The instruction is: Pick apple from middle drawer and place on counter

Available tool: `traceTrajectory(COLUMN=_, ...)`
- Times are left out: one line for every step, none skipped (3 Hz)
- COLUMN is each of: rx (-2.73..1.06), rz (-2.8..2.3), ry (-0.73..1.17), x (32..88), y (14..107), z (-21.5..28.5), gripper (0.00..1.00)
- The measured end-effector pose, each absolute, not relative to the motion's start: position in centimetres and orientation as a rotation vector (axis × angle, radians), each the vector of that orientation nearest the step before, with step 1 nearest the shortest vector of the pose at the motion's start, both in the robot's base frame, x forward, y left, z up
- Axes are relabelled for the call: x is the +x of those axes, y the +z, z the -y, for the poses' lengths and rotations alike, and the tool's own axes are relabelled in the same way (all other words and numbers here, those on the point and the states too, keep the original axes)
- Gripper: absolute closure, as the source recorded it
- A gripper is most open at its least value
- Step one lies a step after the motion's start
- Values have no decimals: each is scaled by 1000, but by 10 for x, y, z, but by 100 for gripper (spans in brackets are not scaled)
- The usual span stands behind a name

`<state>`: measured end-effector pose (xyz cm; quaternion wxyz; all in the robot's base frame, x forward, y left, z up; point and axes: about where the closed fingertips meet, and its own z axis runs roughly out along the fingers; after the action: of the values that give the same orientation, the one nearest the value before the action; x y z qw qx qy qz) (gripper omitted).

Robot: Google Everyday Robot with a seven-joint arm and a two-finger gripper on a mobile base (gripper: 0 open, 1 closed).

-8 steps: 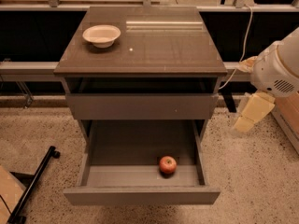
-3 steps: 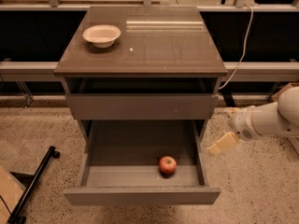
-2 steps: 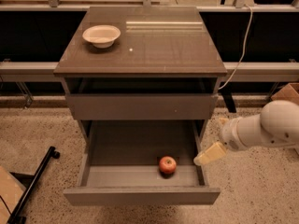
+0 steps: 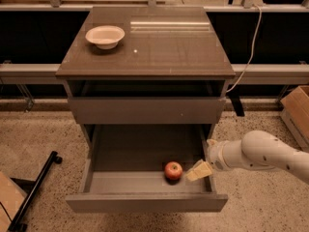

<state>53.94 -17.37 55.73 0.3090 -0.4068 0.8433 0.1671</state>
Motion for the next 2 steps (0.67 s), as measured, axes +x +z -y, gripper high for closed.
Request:
traceTrajectory(rx=-1017, rz=-2251, ry=517, x=548, y=503, z=158, gripper=0)
traceTrajectory(rx=-955, rz=-2273, ry=608, x=558, y=451, z=134, gripper=0)
